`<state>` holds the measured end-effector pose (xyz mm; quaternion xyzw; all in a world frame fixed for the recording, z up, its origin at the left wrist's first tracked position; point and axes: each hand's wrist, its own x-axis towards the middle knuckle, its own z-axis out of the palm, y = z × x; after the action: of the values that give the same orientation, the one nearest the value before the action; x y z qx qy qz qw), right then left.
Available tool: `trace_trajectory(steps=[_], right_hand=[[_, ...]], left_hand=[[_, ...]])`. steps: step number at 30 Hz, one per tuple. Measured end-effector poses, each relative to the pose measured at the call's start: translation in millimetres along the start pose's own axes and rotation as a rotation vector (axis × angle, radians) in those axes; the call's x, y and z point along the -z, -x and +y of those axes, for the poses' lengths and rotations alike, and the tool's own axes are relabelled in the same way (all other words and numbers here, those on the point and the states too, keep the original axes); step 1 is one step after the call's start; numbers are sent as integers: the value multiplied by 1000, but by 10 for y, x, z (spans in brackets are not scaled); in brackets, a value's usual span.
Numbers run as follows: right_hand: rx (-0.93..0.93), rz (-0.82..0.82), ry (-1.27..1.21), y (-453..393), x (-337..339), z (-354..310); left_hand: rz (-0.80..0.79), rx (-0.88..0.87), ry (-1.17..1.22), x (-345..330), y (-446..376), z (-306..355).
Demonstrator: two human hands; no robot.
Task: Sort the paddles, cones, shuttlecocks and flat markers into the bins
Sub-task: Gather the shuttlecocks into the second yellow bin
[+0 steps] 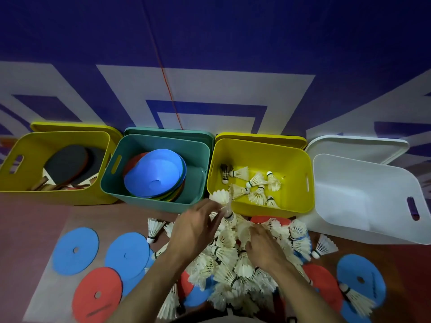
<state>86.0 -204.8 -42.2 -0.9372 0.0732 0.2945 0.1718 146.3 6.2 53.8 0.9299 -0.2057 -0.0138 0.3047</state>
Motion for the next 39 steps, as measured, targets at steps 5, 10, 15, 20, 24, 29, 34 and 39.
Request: trace_trajectory(steps=[5, 10, 15, 20, 24, 29, 34, 39], right_hand=[[16, 98, -93, 125, 43, 32], [39, 207, -223, 404, 126, 70], [52, 316, -342, 696, 288, 131], [131, 559, -589, 909, 654, 78], [249, 868, -689, 912, 1196, -103], [128, 500, -502, 440, 1473, -255], [175, -5, -223, 272, 1025, -467], [208, -159, -217, 354, 456, -639]], left_hand=[[148, -81, 44, 305, -432, 193], [-3, -45, -35, 27, -906, 96], [-265, 3, -140, -398, -830, -169], [-158, -26, -5, -448, -377, -433], [-122, 70, -25, -332, 43, -599], [-78, 159, -32, -237, 347, -824], [-14, 213, -21, -123, 475, -874], [-3, 234, -12, -145, 530, -942]])
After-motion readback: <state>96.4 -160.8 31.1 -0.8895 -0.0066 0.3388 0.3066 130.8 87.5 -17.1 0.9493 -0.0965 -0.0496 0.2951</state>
